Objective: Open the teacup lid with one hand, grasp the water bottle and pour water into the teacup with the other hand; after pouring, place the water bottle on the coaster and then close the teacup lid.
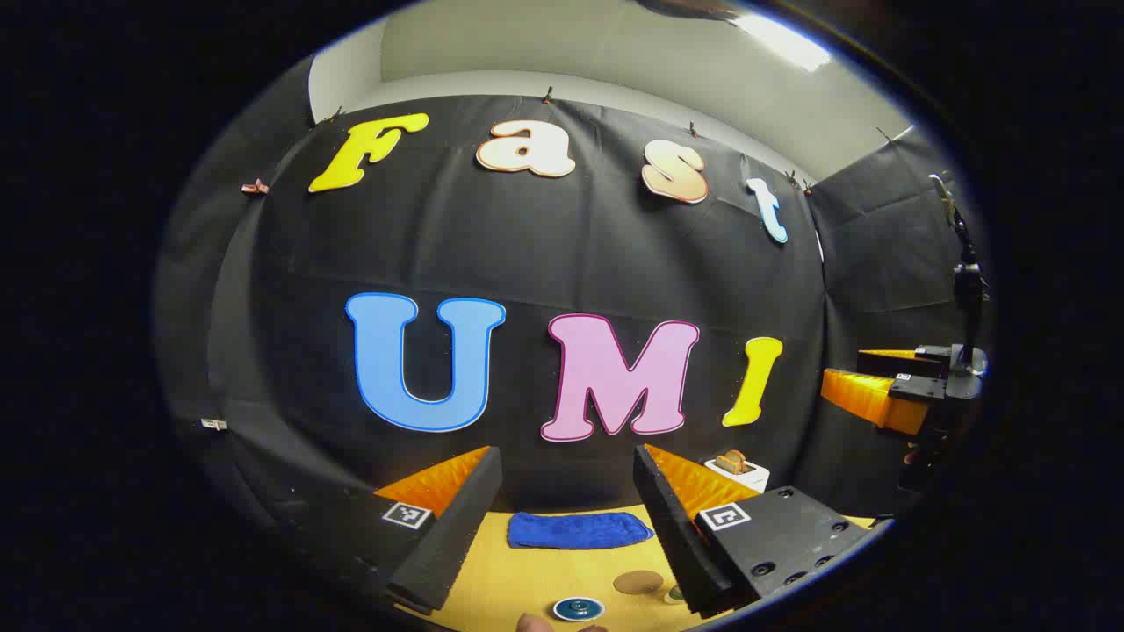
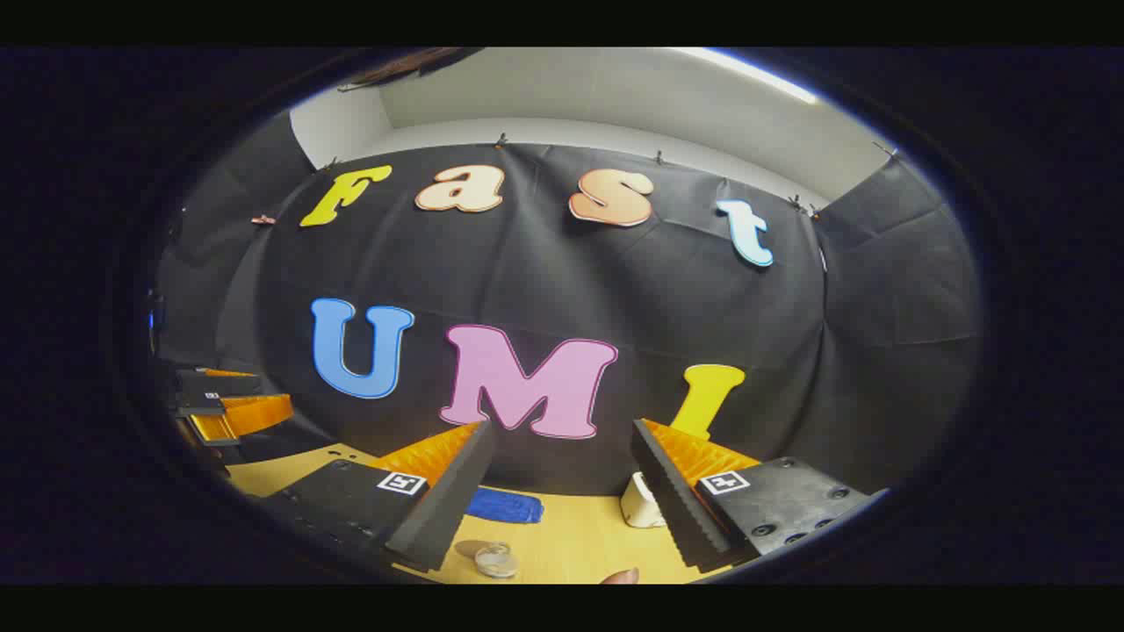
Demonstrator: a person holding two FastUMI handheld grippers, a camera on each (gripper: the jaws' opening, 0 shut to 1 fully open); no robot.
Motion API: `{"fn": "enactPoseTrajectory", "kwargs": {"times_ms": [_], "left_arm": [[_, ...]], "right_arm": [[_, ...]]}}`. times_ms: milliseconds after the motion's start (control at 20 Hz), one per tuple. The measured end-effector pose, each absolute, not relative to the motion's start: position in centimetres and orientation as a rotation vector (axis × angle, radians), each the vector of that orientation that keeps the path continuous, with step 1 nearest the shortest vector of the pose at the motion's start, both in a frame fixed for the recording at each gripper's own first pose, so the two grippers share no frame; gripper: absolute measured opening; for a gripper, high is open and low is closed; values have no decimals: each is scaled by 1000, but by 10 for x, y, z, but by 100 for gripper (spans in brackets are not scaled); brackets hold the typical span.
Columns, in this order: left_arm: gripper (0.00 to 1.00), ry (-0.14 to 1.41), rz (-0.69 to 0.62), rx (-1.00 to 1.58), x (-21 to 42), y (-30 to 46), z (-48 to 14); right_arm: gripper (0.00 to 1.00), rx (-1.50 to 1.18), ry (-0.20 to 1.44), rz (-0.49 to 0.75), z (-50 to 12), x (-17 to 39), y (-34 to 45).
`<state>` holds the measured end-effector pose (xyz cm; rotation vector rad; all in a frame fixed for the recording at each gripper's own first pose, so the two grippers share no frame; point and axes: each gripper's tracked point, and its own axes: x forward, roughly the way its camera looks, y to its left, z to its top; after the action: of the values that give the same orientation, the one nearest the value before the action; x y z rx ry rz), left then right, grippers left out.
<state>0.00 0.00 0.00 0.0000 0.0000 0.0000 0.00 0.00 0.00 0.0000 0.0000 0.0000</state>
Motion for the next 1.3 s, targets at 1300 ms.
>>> {"fn": "enactPoseTrajectory", "kwargs": {"times_ms": [1300], "left_arm": [[95,60,-52,22,27,-6,-108]], "right_arm": [[97,25,87,75,-91,8,38]]}}
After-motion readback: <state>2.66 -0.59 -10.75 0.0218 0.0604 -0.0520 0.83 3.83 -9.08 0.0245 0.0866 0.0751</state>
